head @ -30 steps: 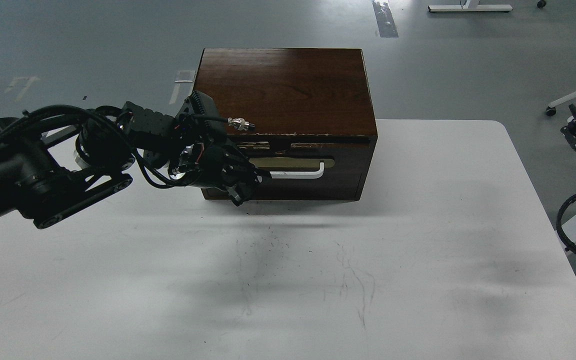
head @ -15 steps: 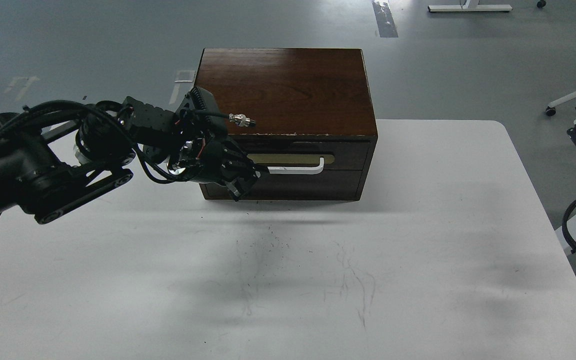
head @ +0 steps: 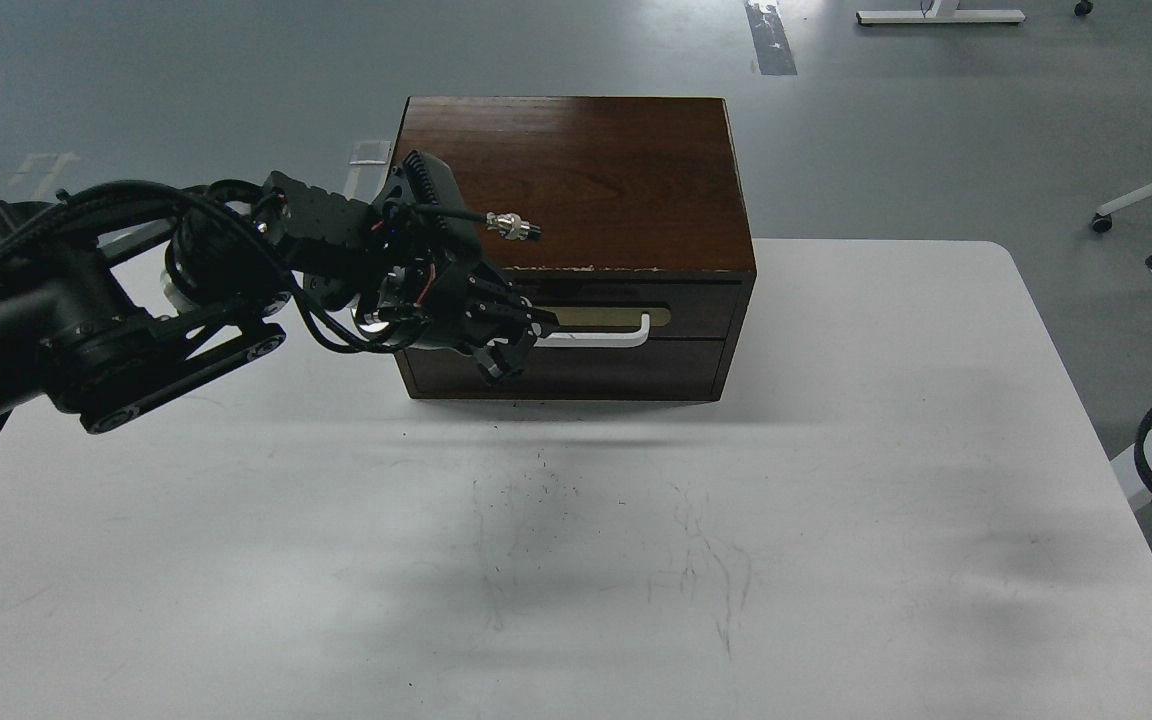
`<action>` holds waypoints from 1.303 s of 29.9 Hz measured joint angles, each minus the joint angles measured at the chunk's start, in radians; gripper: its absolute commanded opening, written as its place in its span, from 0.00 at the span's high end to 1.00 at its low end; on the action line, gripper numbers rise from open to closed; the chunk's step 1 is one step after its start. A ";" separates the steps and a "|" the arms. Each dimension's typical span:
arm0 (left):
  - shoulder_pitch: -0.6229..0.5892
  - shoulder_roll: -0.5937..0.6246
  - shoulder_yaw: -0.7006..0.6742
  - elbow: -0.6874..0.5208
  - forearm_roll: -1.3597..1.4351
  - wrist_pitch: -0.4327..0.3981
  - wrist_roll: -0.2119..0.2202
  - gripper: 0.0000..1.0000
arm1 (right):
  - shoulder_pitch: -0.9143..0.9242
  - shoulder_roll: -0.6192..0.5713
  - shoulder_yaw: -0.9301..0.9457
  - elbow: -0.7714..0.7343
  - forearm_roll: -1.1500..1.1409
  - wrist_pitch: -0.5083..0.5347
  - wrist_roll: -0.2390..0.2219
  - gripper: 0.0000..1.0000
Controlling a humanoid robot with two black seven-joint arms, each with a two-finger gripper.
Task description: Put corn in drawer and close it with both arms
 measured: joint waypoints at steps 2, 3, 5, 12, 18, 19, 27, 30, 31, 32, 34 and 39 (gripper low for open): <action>-0.006 0.005 0.000 -0.032 -0.010 0.000 -0.003 1.00 | 0.000 0.000 0.000 0.000 0.000 0.000 0.001 0.00; -0.012 0.012 0.000 -0.051 -0.030 0.000 -0.003 1.00 | 0.000 0.000 0.000 0.000 0.000 0.000 0.001 0.00; -0.033 0.033 -0.004 -0.079 -0.097 0.000 -0.007 1.00 | 0.000 0.000 0.000 0.000 0.000 0.000 0.001 0.00; -0.093 0.102 -0.035 -0.013 -0.631 -0.001 -0.011 0.56 | 0.042 -0.004 0.001 0.000 0.000 0.000 0.001 0.00; -0.086 0.153 -0.063 0.174 -1.230 0.005 -0.003 0.09 | 0.089 -0.004 0.010 0.000 0.000 0.000 0.001 0.00; -0.084 0.156 -0.064 0.217 -1.340 0.017 -0.006 0.06 | 0.091 -0.004 0.016 0.000 0.000 0.000 0.001 0.00; -0.024 0.159 -0.066 0.545 -2.045 0.006 -0.005 0.02 | 0.106 0.008 0.041 0.001 0.000 0.000 0.001 0.00; 0.037 0.159 -0.078 0.602 -2.219 0.000 -0.004 0.02 | 0.109 0.013 0.045 0.000 0.000 0.000 0.005 0.00; 0.065 0.159 -0.090 0.616 -2.271 0.000 -0.002 0.02 | 0.109 0.013 0.047 0.000 0.000 0.000 0.006 0.00; 0.095 0.155 -0.109 0.637 -2.316 -0.001 0.003 0.02 | 0.109 0.013 0.050 0.000 0.000 0.000 0.007 0.00; 0.141 0.144 -0.144 0.685 -2.366 -0.001 0.024 0.02 | 0.109 0.014 0.053 0.000 0.000 0.000 0.008 0.00; 0.241 0.075 -0.286 0.809 -2.411 -0.001 0.130 0.02 | 0.109 0.043 0.056 0.000 0.001 0.000 0.004 0.00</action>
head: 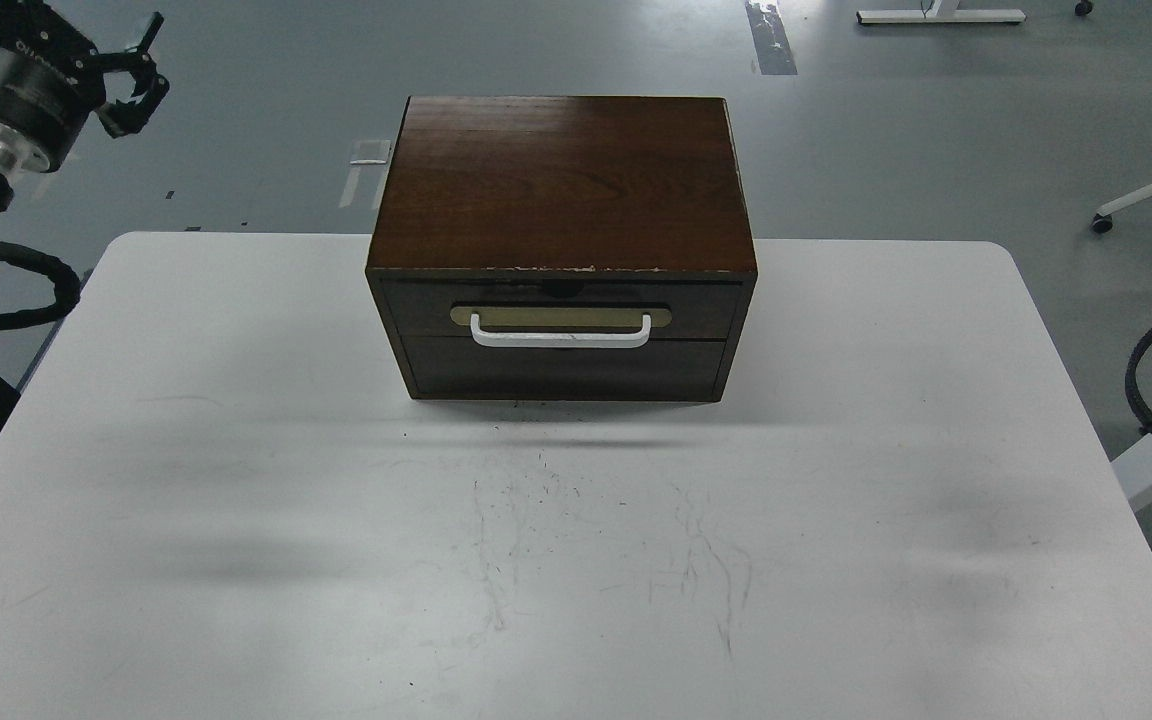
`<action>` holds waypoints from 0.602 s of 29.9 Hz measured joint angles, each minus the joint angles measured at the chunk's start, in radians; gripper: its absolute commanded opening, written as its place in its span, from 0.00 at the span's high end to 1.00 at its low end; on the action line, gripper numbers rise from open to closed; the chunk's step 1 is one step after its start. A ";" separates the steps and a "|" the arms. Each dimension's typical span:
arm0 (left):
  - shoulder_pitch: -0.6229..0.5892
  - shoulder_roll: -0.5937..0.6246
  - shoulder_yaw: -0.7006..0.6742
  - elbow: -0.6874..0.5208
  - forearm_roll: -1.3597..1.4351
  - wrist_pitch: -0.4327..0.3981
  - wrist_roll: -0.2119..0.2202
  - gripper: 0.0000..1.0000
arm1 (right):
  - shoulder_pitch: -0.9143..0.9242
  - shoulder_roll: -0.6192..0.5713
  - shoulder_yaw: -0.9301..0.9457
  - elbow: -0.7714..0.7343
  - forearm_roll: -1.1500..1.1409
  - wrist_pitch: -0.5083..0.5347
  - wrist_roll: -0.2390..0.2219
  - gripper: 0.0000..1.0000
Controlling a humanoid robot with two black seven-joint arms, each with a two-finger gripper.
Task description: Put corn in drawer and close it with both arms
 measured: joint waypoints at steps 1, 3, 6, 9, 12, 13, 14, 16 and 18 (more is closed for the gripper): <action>0.022 -0.008 -0.039 0.012 -0.007 0.000 0.014 0.02 | 0.000 0.011 0.002 0.000 0.001 0.000 0.000 0.00; 0.058 -0.018 -0.101 0.022 -0.016 0.000 0.030 0.02 | 0.000 0.036 0.004 0.000 0.002 0.000 -0.001 0.00; 0.107 -0.033 -0.150 0.025 -0.023 0.000 0.034 0.02 | 0.000 0.072 0.014 0.000 0.005 0.000 -0.001 0.00; 0.144 -0.039 -0.166 0.026 -0.033 0.000 0.034 0.02 | -0.006 0.096 0.038 0.000 0.009 0.000 -0.001 0.00; 0.176 -0.042 -0.171 0.026 -0.036 0.000 0.028 0.02 | -0.010 0.120 0.070 -0.021 0.013 0.000 -0.004 0.00; 0.183 -0.043 -0.172 0.026 -0.038 0.000 0.026 0.02 | -0.011 0.133 0.078 -0.040 0.014 0.000 -0.005 0.00; 0.187 -0.044 -0.173 0.026 -0.039 0.000 0.025 0.02 | -0.011 0.145 0.082 -0.053 0.014 0.000 -0.007 0.00; 0.193 -0.048 -0.173 0.026 -0.048 0.000 0.023 0.02 | -0.011 0.170 0.088 -0.079 0.014 0.000 -0.008 0.00; 0.194 -0.052 -0.173 0.025 -0.057 0.000 0.023 0.02 | -0.011 0.186 0.089 -0.090 0.014 0.000 -0.008 0.00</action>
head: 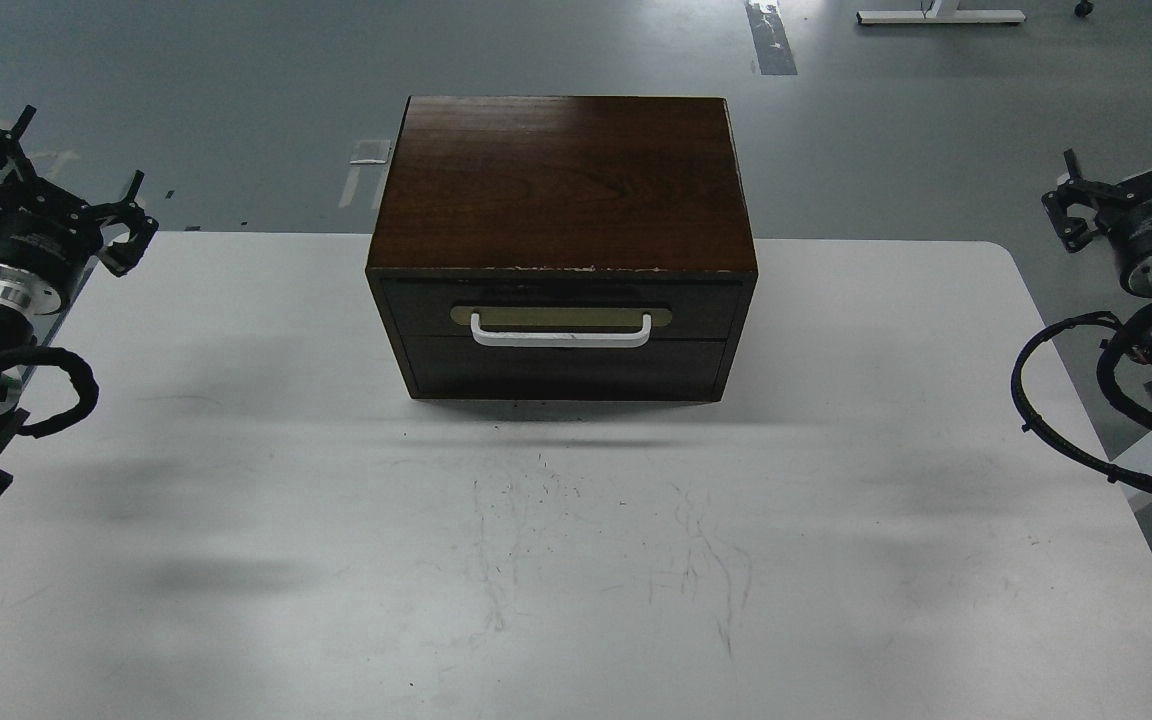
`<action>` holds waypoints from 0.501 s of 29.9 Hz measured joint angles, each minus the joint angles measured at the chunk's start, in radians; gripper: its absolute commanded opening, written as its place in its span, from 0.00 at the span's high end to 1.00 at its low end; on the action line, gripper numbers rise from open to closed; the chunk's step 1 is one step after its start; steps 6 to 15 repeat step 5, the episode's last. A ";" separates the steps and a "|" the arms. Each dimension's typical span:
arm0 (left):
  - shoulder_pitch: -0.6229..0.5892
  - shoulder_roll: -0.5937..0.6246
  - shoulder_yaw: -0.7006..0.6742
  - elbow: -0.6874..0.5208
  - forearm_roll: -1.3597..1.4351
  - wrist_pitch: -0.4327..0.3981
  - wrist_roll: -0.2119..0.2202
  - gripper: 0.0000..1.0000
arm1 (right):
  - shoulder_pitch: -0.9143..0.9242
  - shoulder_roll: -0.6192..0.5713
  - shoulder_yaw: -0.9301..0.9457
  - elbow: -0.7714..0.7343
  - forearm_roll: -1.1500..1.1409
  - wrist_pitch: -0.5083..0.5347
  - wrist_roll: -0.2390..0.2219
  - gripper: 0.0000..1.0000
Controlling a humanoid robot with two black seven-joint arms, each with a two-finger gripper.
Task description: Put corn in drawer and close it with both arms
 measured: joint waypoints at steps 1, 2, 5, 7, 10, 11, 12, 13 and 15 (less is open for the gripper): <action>0.000 -0.002 -0.001 -0.001 -0.003 0.000 0.000 0.02 | 0.001 0.004 0.000 -0.002 -0.001 0.000 0.002 0.00; 0.000 -0.002 -0.003 -0.003 -0.005 0.000 0.000 0.02 | 0.003 0.006 0.001 -0.002 -0.001 0.000 0.005 0.00; 0.001 -0.003 -0.015 -0.009 -0.006 0.000 0.000 0.02 | 0.005 0.010 -0.004 -0.001 -0.002 0.000 0.011 0.00; 0.001 -0.003 -0.015 -0.009 -0.006 0.000 0.000 0.02 | 0.005 0.010 -0.004 -0.001 -0.002 0.000 0.011 0.00; 0.001 -0.003 -0.015 -0.009 -0.006 0.000 0.000 0.02 | 0.005 0.010 -0.004 -0.001 -0.002 0.000 0.011 0.00; 0.001 -0.003 -0.015 -0.009 -0.006 0.000 0.000 0.02 | 0.005 0.010 -0.004 -0.001 -0.002 0.000 0.011 0.00; 0.001 -0.003 -0.015 -0.009 -0.006 0.000 0.000 0.02 | 0.005 0.010 -0.004 -0.001 -0.002 0.000 0.011 0.00; 0.001 -0.003 -0.015 -0.009 -0.006 0.000 0.000 0.02 | 0.005 0.010 -0.004 -0.001 -0.002 0.000 0.011 0.00; 0.001 -0.003 -0.015 -0.009 -0.006 0.000 0.000 0.02 | 0.005 0.010 -0.004 -0.001 -0.002 0.000 0.011 0.00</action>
